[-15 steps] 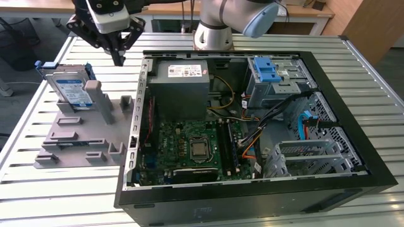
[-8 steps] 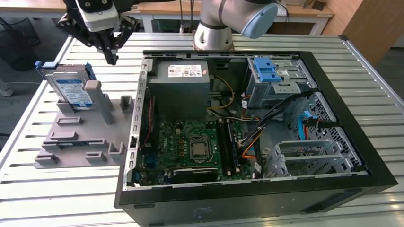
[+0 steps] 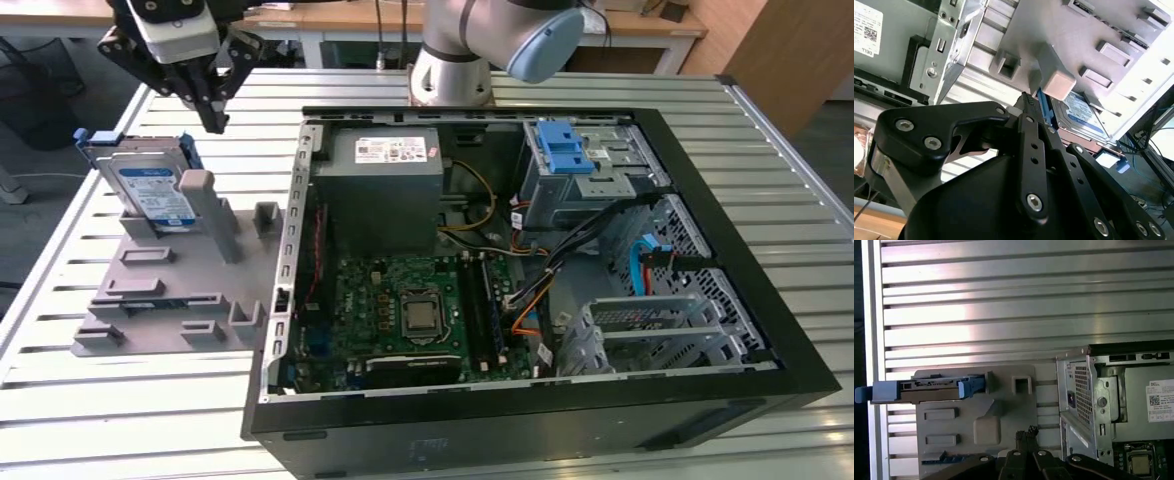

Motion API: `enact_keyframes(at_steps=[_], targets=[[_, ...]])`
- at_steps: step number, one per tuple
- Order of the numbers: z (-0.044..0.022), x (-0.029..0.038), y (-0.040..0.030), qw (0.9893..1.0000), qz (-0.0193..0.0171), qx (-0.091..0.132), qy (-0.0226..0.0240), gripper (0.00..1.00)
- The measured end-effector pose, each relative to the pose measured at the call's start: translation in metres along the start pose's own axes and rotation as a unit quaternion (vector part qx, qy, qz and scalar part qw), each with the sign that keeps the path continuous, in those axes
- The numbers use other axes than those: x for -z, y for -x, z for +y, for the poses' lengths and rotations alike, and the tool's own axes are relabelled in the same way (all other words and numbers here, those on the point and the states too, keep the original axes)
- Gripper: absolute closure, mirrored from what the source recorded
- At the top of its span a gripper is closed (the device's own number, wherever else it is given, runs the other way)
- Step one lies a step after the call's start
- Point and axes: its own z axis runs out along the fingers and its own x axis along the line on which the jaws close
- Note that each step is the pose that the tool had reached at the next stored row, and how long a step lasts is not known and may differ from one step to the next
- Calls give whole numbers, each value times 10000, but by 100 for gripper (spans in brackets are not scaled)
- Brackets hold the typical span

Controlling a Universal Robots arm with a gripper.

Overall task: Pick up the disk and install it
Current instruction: 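Reach for the disk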

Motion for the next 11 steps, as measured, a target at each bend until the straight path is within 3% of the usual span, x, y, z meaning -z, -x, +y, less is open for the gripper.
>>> enact_keyframes(at_steps=[2, 4, 11], targets=[[23, -8, -51, 10000, 0, 0, 0, 89], [64, -29, -168, 10000, 1, 0, -1, 89], [93, -57, -394, 10000, 5, 0, -1, 89]])
